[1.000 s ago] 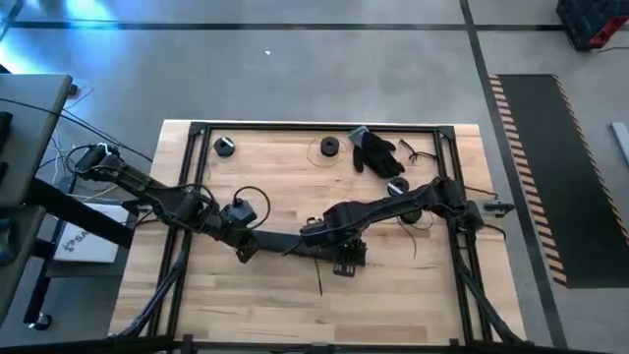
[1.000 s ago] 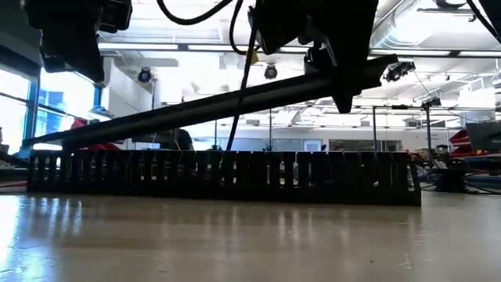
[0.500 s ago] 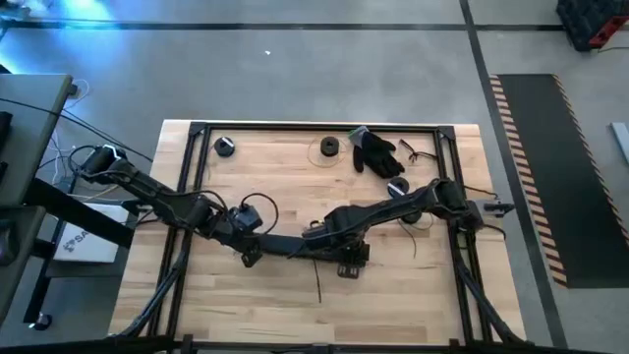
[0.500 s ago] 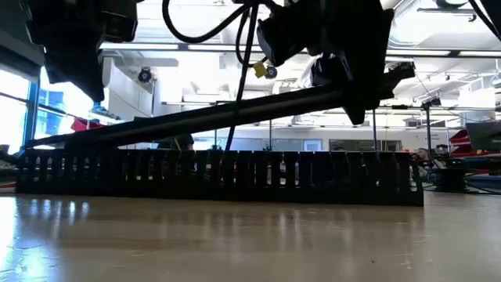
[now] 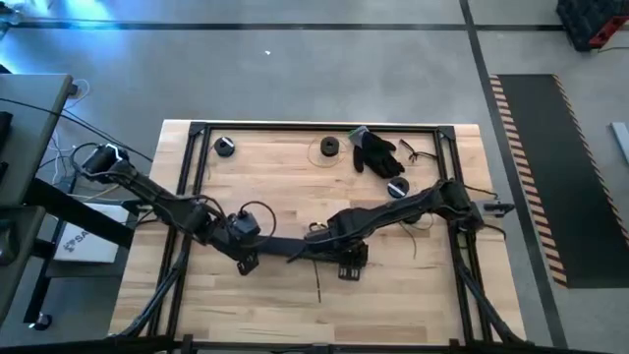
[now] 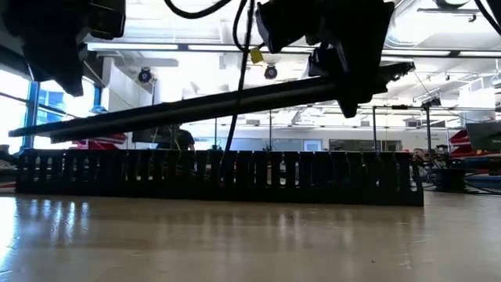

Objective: Ziptie cables
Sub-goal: Close the black cable duct

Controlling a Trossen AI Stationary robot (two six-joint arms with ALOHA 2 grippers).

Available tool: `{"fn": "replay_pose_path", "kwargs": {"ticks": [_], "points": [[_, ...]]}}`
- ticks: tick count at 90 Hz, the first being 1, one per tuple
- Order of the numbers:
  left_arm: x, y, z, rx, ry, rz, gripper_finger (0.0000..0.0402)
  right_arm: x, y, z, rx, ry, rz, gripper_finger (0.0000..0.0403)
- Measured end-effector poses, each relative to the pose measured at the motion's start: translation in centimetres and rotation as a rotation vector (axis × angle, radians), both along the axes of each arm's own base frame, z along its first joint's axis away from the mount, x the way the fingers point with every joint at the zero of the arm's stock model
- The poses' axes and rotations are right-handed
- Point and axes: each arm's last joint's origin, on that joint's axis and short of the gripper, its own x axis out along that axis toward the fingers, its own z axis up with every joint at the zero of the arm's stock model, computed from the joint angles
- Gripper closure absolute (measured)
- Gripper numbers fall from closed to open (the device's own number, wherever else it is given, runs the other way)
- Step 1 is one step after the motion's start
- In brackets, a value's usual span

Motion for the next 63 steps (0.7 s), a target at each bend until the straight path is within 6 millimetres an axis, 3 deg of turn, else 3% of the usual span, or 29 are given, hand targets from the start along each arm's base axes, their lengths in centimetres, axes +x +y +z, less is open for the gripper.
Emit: {"fn": "replay_pose_path", "kwargs": {"ticks": [63], "points": [[2.1,-1.5,-4.7,0.12,0.131,-0.087,0.0401,0.0,0.0,0.0,-0.007,-0.004,-0.015,0.0199]]}}
